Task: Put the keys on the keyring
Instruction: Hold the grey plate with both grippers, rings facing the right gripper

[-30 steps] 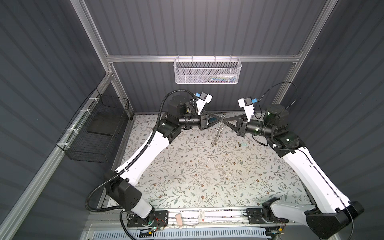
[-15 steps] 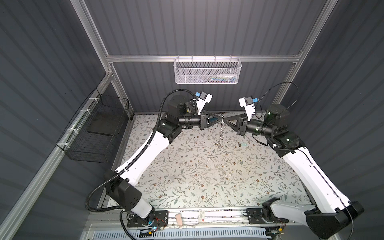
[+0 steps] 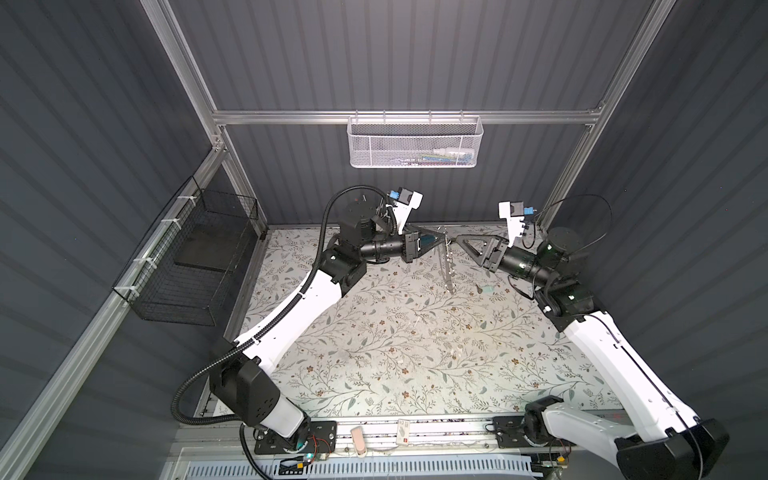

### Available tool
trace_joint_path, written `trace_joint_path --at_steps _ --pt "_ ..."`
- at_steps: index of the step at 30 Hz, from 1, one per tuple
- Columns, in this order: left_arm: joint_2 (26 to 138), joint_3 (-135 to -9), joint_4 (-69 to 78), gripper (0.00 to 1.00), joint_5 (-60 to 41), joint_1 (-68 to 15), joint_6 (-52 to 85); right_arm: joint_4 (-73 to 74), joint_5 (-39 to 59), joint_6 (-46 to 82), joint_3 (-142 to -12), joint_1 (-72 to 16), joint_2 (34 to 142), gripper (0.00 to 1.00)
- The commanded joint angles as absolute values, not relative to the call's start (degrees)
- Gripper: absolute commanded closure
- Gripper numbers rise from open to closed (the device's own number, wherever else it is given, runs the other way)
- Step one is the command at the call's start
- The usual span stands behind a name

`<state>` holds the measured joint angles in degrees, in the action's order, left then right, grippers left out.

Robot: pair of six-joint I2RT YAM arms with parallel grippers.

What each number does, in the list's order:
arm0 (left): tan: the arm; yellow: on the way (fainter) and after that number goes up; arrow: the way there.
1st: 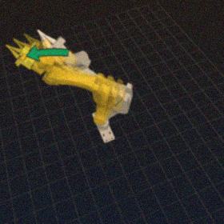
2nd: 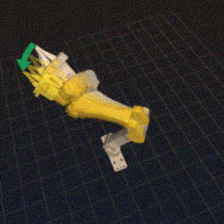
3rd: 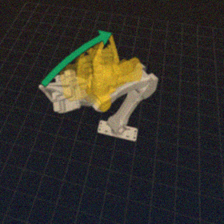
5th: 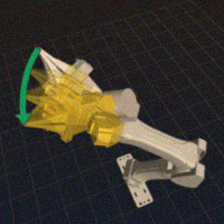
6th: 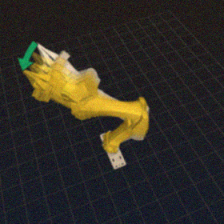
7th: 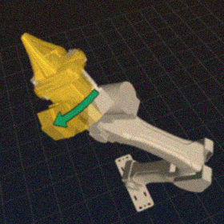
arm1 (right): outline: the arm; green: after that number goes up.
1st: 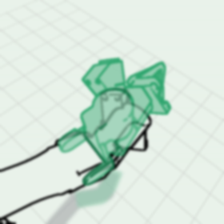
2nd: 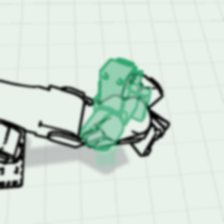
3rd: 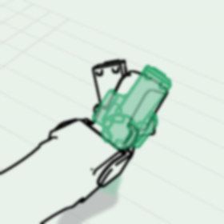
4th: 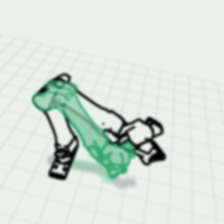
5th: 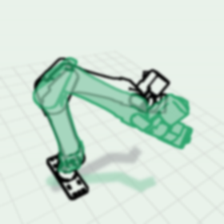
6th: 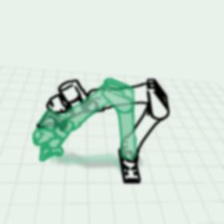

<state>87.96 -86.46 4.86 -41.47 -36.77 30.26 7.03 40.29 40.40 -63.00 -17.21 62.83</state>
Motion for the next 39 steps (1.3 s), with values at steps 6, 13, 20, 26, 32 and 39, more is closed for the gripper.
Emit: trace_joint_path --at_steps 6,13,20,26,32,39 --pt "85.60 -87.53 10.11 0.96 -37.96 -38.06 30.00 12.24 43.18 43.87 -66.19 -16.88 63.68 0.68" --pt "85.90 -89.03 7.53 0.96 -39.65 -38.06 28.48 2.87 46.58 37.55 -72.25 -16.94 67.08 0.73" --pt "86.13 -89.65 7.03 0.96 -39.99 -38.14 28.39 -2.27 48.76 34.05 -74.83 -16.88 68.63 0.74" --pt "86.96 -90.50 6.88 0.96 -41.26 -38.14 28.74 -3.87 50.53 33.04 -75.82 -16.88 69.35 0.78" --pt "87.60 -91.22 6.62 0.97 -42.35 -38.40 29.01 -3.95 51.06 32.91 -76.33 -16.96 69.92 0.79" --pt "87.96 -91.57 5.75 0.96 -43.07 -38.50 28.76 -3.12 52.00 33.63 -76.77 -16.87 70.30 0.77"
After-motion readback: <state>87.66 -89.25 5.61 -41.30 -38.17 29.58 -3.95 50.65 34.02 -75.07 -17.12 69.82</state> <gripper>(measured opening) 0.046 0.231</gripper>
